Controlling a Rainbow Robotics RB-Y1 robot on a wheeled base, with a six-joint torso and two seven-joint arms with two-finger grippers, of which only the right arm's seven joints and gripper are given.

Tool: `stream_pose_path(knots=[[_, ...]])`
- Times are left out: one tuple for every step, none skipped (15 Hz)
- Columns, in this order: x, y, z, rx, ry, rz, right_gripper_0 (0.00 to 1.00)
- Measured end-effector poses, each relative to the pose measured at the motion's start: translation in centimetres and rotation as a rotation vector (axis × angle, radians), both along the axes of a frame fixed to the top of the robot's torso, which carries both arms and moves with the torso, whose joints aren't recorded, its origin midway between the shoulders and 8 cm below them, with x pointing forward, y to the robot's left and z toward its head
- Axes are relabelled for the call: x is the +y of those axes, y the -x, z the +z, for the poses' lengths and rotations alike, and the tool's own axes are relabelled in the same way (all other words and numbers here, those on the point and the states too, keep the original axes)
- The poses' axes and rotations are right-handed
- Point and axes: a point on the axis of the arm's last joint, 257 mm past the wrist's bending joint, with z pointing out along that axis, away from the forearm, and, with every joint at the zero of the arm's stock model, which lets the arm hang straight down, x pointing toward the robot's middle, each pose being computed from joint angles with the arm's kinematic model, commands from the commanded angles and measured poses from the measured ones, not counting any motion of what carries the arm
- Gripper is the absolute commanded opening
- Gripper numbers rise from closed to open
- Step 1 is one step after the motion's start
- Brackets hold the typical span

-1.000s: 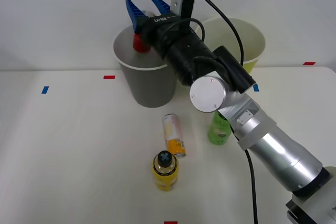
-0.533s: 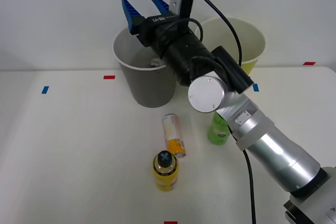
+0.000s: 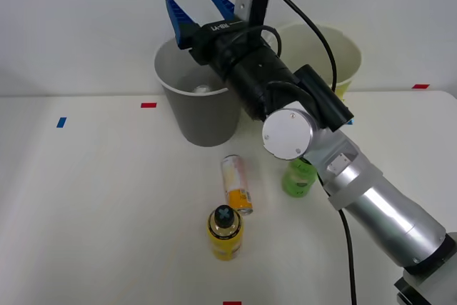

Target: Put cans in the gray bin, plastic bottles in the light green bin

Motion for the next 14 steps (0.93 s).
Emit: stream_pose_path(knots=[[-0.5, 0.9, 0.0, -0.004, -0.009, 0.010, 0.83], [-1.1, 2.1, 0.2, -0.011, -0.018, 0.021, 0.86], [-1.8, 3.2, 0.1, -0.014, -0.026, 0.030, 0.89], [-2.6, 4.5, 0.1, -0.016, -0.036, 0.040, 0.89], [-3.5, 5.8, -0.2, -0.012, -0.045, 0.049, 0.89], [-4.4, 7.1, -0.4, -0.007, -0.057, 0.055, 0.89], [-5.7, 8.4, -0.7, -0.004, -0.078, 0.051, 0.89], [-7.4, 9.7, -0.8, -0.005, -0.104, 0.033, 0.90], [-9.1, 10.7, -1.0, -0.013, -0.124, 0.005, 0.89], [-10.7, 11.6, -1.4, -0.017, -0.139, -0.026, 0.89], [-12.5, 12.4, -2.1, -0.013, -0.153, -0.065, 0.89], [-14.4, 13.2, -2.9, -0.012, -0.166, -0.110, 0.89], [-16.3, 14.0, -3.7, -0.015, -0.177, -0.161, 0.89], [-18.0, 14.7, -4.5, -0.019, -0.183, -0.211, 0.89]])
